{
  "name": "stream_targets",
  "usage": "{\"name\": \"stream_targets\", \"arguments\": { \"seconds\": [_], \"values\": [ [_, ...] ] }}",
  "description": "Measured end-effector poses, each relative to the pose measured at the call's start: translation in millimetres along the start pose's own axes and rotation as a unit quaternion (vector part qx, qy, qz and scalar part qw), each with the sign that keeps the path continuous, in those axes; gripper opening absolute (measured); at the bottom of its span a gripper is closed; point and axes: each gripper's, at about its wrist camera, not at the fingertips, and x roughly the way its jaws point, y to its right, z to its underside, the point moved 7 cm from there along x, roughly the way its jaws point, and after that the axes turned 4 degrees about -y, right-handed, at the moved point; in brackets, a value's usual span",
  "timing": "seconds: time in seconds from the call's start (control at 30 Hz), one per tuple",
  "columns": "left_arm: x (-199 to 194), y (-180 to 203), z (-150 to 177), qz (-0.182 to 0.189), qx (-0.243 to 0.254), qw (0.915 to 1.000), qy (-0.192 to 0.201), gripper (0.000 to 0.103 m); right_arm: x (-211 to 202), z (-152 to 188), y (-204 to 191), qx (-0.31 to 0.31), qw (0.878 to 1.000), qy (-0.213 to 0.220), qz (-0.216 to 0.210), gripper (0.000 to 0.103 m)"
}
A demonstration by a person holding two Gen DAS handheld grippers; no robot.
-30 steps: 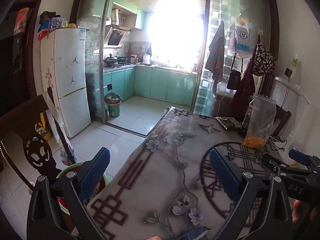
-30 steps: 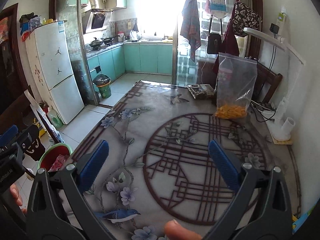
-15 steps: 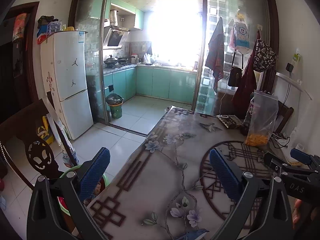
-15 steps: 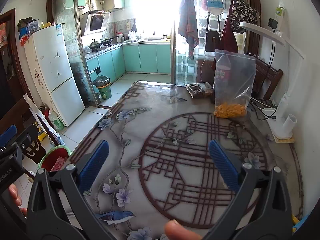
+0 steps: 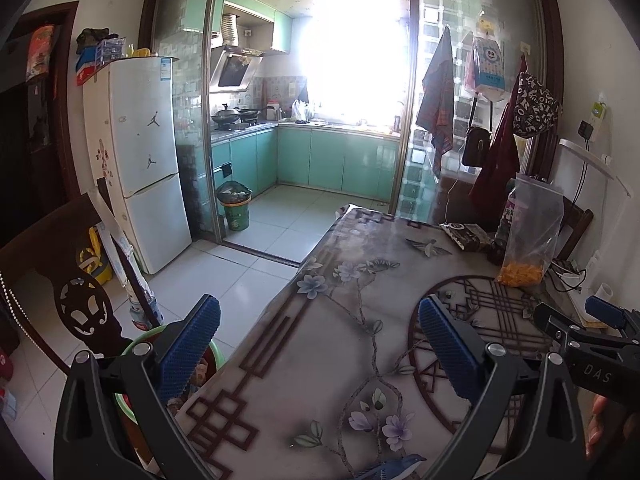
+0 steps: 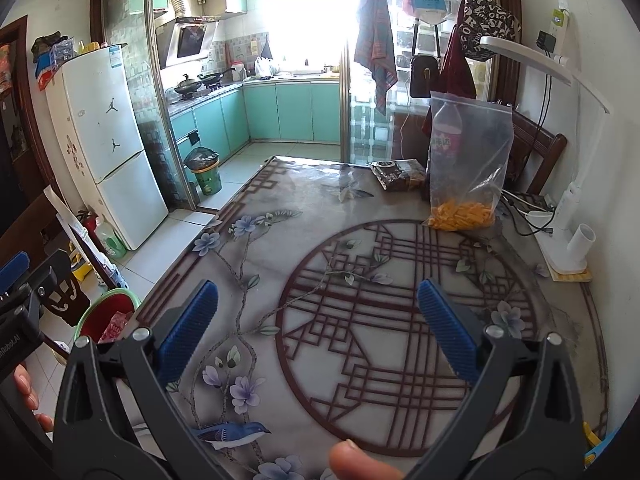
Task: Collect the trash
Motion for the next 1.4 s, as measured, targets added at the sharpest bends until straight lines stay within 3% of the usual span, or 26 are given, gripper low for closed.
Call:
{"name": "stream_targets", "arguments": {
  "seconds": [1.4],
  "values": [
    [15,11,2,0.004,0.027,0.9994,-0.022,0.095,15,5,8,0.011,1.000,-0.015,0.000,0.098]
  ]
}}
